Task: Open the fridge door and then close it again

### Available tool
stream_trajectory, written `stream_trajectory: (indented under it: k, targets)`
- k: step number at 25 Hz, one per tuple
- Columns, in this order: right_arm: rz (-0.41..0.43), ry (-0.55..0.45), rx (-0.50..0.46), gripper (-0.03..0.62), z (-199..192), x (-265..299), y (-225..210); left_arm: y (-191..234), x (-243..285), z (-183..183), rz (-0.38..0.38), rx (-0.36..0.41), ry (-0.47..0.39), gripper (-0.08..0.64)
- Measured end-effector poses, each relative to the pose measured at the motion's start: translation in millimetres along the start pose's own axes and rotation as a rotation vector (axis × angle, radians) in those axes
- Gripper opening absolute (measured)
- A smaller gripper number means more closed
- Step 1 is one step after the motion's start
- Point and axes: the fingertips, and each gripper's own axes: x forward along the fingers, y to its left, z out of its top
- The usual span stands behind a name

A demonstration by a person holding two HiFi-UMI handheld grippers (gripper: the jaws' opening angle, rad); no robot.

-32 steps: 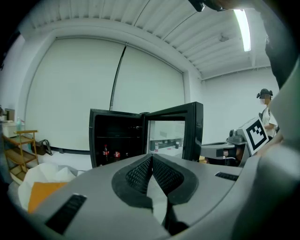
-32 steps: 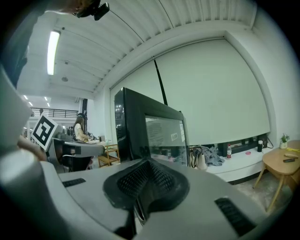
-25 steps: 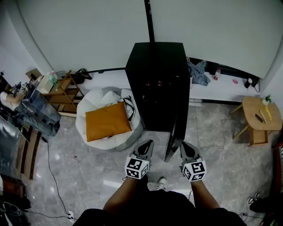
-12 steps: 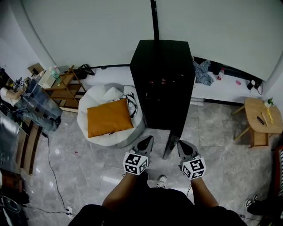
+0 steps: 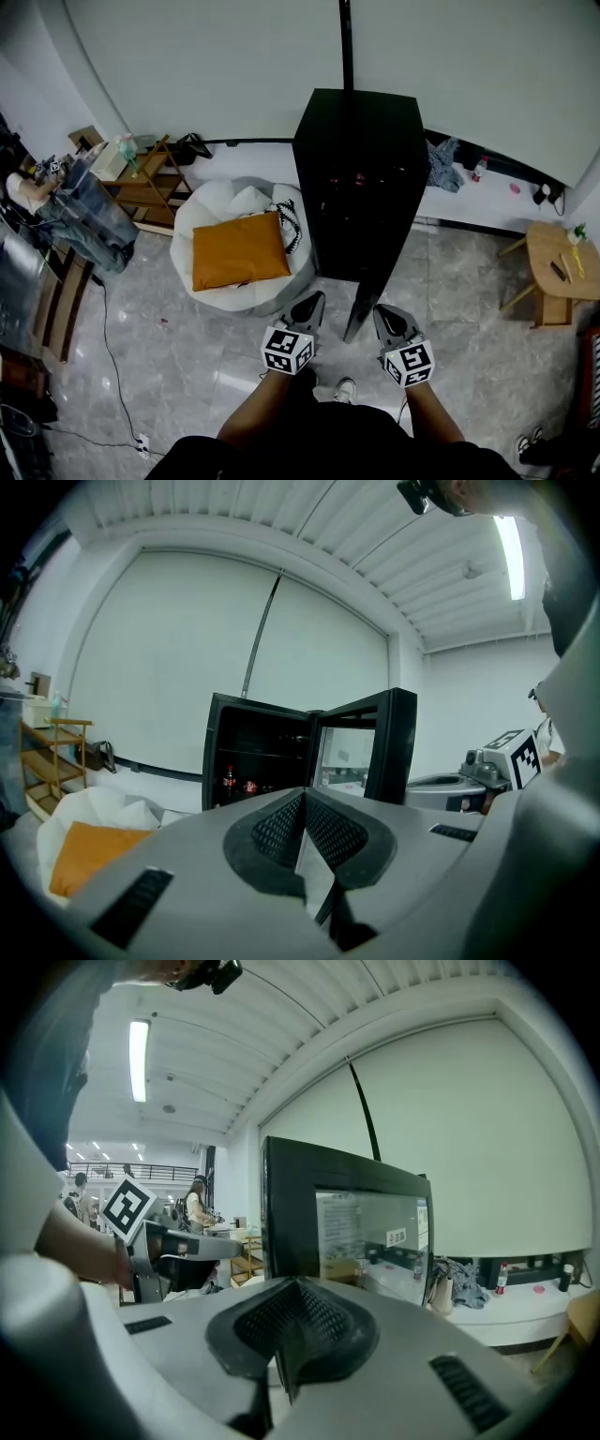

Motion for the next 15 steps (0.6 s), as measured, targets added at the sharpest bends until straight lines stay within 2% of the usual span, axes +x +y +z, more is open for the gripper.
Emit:
stream_trajectory:
  k: [11,15]
  targets:
    - [0.066,0.000,-0.023,0.017,6,33,16,36,-1,2,0.060,-0.011,-0.002,0.021]
    - [0.087,0.004,-0.029,0.017,7,47,23,45,0,0,0.084,0.034,0.010,0.021]
